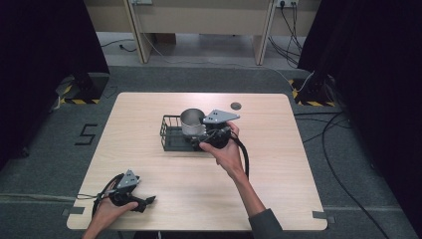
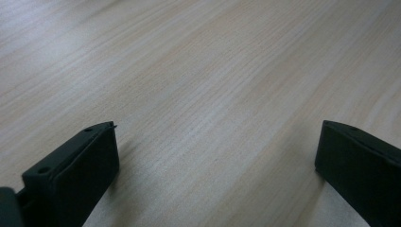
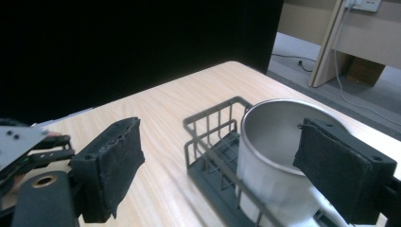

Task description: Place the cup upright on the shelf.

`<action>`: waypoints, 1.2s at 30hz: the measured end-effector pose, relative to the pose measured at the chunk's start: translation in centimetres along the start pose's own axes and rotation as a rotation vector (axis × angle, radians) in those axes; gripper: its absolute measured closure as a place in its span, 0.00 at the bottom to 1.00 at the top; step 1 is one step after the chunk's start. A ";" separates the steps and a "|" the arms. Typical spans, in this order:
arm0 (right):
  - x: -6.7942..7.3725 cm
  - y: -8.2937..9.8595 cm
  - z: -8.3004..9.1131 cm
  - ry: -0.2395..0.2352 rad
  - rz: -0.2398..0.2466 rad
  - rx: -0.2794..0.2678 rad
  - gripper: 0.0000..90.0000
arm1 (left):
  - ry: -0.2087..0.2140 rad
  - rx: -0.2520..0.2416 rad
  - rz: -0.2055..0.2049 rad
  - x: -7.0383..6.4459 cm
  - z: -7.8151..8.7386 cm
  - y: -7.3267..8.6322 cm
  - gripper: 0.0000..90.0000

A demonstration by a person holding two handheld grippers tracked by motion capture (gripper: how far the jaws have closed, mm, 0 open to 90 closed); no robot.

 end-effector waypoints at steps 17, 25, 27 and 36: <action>1.9 3.1 1.1 -0.039 0.004 -0.010 0.17 | -0.001 -0.001 -0.001 0.0 0.0 0.0 0.00; 2.4 4.7 2.0 -0.030 0.001 -0.023 0.17 | -0.001 0.000 -0.001 0.0 0.0 0.0 0.00; 2.5 5.1 2.2 -0.021 0.003 -0.017 0.17 | -0.001 -0.002 -0.001 0.0 0.0 0.0 0.00; 3.3 7.0 2.6 -0.005 0.008 -0.008 0.17 | -0.001 0.000 -0.002 0.0 0.0 0.0 0.00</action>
Point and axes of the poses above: each handheld gripper's, and its own axes: z roughly backward along the jaws, y roughly out of its underside, x roughly to its left, the point moved 4 cm from there along -z, roughly forward along the jaws, and after that the axes turned 15 degrees about x, right-handed, at the moved point
